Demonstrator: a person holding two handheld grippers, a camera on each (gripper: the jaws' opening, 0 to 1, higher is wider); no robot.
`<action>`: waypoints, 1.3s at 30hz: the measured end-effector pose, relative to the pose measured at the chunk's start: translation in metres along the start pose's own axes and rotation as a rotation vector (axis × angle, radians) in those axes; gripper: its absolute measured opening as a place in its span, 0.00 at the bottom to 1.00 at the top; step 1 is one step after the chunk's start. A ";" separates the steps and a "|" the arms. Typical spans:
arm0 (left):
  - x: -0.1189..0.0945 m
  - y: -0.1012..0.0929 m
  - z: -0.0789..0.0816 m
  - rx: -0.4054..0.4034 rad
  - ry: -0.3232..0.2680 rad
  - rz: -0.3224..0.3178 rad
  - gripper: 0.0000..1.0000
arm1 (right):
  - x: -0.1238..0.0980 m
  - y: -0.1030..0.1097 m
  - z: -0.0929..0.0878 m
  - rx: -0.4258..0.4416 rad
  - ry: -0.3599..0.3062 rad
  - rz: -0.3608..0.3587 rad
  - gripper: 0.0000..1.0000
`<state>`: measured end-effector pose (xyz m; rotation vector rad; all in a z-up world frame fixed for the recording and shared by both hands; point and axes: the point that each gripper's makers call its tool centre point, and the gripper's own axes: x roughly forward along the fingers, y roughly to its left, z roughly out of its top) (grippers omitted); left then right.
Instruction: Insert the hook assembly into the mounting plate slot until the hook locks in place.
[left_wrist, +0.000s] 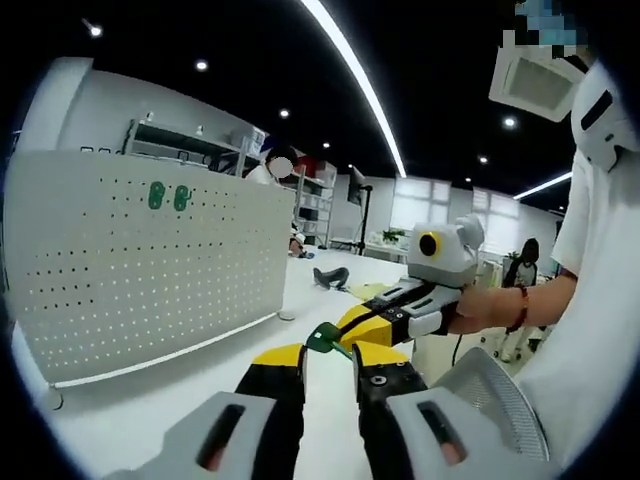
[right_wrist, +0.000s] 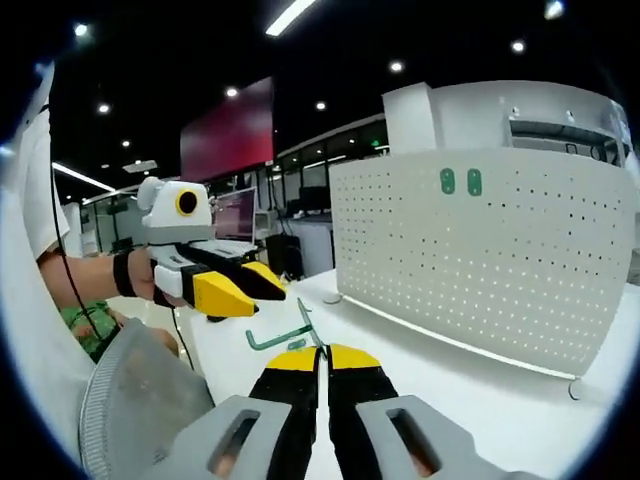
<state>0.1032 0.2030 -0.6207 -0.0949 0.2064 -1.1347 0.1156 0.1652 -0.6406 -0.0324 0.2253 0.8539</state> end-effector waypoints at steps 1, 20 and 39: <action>0.000 -0.001 -0.001 -0.004 -0.001 0.000 0.20 | 0.000 0.000 0.001 0.003 -0.005 -0.006 0.00; 0.006 -0.006 0.004 -0.214 -0.123 0.062 0.11 | 0.004 0.010 0.024 0.037 -0.135 -0.088 0.00; 0.003 0.010 0.003 -0.238 -0.114 0.109 0.07 | 0.019 0.014 0.037 -0.024 -0.192 -0.101 0.00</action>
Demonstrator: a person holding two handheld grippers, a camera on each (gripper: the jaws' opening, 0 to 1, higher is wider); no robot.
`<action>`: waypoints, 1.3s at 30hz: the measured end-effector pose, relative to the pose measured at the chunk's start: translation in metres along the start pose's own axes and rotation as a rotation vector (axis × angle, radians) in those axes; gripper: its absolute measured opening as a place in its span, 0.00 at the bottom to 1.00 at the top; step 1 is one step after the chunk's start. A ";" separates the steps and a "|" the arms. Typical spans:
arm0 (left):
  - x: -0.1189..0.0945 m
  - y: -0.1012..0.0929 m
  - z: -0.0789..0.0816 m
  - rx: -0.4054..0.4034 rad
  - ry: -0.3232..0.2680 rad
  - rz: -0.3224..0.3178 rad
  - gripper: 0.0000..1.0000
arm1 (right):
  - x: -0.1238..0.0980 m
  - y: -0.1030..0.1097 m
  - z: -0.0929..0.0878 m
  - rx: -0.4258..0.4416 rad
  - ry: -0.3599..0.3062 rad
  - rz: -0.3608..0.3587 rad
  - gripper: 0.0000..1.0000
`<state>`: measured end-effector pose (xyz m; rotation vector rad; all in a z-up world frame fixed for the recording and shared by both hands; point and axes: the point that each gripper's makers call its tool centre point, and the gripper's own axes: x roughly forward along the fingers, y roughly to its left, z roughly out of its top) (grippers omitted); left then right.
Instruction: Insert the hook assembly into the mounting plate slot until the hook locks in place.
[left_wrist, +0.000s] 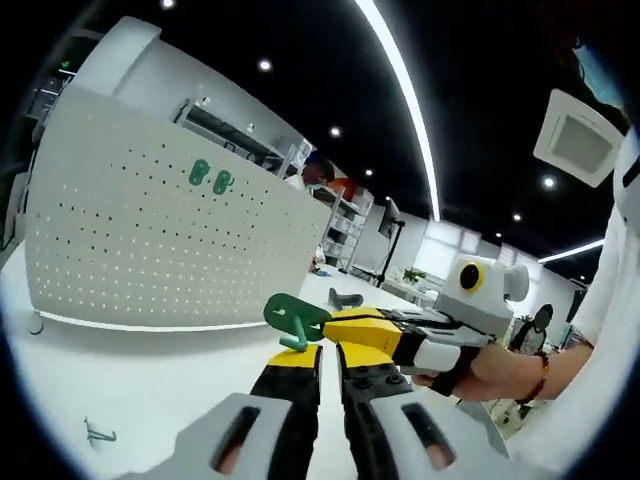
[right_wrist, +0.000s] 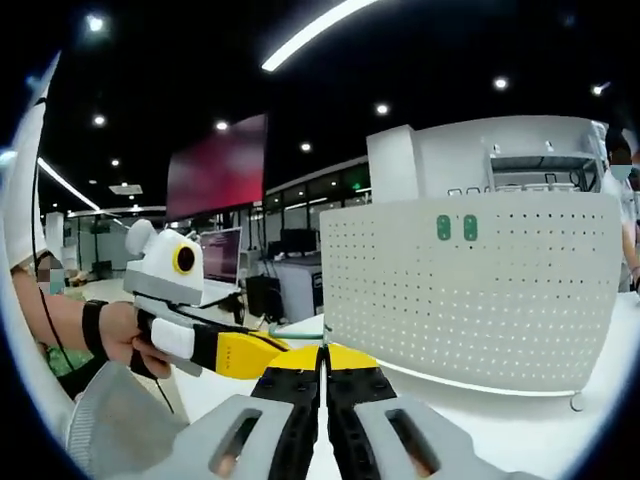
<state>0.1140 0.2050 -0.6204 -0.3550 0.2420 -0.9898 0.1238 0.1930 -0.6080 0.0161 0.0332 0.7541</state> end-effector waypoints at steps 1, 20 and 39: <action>0.000 0.003 0.001 -0.005 -0.006 0.008 0.07 | 0.000 0.000 0.000 -0.004 0.000 -0.001 0.00; 0.001 0.010 0.019 -0.302 -0.142 -0.011 0.07 | -0.004 -0.003 0.012 -0.099 -0.052 -0.007 0.00; -0.003 0.006 0.028 -0.585 -0.247 -0.129 0.05 | -0.005 0.011 0.025 -0.302 -0.108 0.029 0.00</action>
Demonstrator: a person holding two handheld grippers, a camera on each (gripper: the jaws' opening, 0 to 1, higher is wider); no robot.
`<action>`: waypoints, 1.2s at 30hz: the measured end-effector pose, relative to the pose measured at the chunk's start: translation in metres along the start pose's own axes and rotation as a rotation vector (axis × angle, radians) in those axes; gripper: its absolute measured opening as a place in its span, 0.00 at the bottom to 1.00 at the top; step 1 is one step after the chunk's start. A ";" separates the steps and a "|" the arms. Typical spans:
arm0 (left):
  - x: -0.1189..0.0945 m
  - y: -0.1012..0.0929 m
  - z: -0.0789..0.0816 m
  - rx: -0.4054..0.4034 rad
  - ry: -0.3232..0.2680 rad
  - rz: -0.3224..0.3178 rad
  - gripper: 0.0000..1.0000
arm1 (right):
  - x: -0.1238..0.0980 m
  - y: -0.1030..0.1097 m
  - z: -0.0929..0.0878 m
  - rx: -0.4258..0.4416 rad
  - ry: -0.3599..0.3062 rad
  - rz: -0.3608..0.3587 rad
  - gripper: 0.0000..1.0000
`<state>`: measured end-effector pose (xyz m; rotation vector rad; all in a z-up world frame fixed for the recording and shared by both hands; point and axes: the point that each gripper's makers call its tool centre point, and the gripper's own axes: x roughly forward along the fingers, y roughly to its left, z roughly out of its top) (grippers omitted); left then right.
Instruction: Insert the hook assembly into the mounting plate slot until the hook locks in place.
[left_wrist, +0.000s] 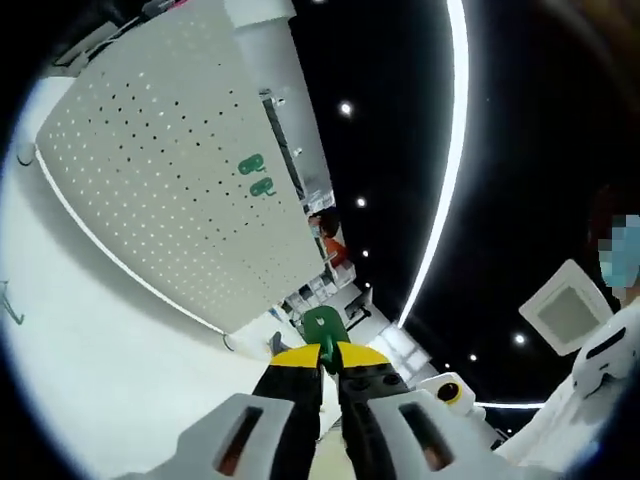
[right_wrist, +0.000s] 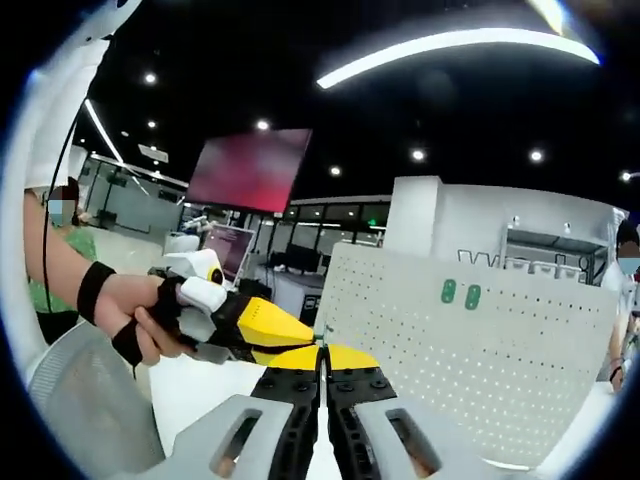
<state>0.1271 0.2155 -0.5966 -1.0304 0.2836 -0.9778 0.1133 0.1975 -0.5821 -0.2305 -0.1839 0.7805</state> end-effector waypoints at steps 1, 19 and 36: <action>0.000 -0.001 -0.002 -0.014 0.012 -0.005 0.04 | 0.000 0.000 -0.001 -0.003 0.002 0.002 0.00; -0.008 0.011 0.011 0.213 0.003 0.106 0.01 | 0.002 -0.002 -0.007 0.030 0.023 0.020 0.05; -0.001 0.030 0.036 0.509 0.053 0.285 0.02 | -0.008 -0.006 -0.032 0.145 0.140 -0.006 0.14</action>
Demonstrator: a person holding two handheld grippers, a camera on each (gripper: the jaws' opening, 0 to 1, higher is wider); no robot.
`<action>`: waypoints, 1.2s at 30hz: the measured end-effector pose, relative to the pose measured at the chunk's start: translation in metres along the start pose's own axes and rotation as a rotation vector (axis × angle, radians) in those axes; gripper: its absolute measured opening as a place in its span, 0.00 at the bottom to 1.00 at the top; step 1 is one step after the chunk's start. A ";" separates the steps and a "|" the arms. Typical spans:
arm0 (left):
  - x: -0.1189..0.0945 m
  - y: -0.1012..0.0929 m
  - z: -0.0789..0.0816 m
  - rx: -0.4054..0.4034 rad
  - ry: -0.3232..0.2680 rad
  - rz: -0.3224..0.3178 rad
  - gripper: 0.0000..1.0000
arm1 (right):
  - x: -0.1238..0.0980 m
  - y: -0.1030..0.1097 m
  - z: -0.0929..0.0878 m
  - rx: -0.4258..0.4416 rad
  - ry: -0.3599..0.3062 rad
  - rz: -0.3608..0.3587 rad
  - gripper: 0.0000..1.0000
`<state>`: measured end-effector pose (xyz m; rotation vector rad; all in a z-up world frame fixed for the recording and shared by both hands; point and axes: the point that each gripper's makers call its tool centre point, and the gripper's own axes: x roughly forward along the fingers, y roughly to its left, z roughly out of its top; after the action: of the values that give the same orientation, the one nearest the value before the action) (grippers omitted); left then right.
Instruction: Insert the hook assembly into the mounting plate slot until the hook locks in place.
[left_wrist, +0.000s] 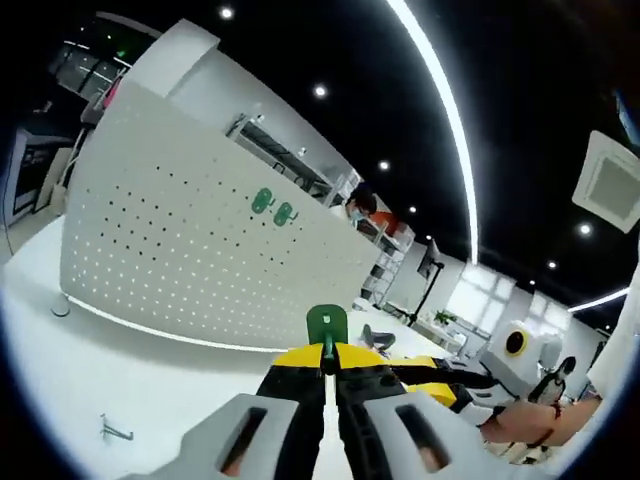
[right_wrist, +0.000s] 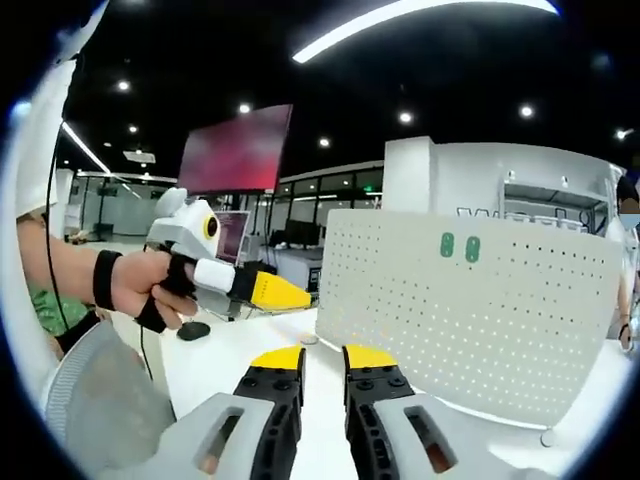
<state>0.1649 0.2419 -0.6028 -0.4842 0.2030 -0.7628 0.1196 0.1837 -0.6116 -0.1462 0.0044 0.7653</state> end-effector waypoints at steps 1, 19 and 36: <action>0.001 0.002 0.001 0.012 -0.001 0.011 0.02 | -0.001 0.000 0.000 0.003 -0.004 0.000 0.14; 0.030 0.027 0.026 0.132 -0.006 0.205 0.02 | -0.021 -0.012 -0.012 0.032 0.023 -0.010 0.29; 0.052 0.057 0.055 0.266 0.015 0.367 0.02 | -0.035 -0.015 -0.024 0.087 0.037 -0.014 0.38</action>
<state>0.2561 0.2596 -0.5825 -0.1793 0.1942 -0.4249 0.1060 0.1457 -0.6310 -0.0774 0.0719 0.7474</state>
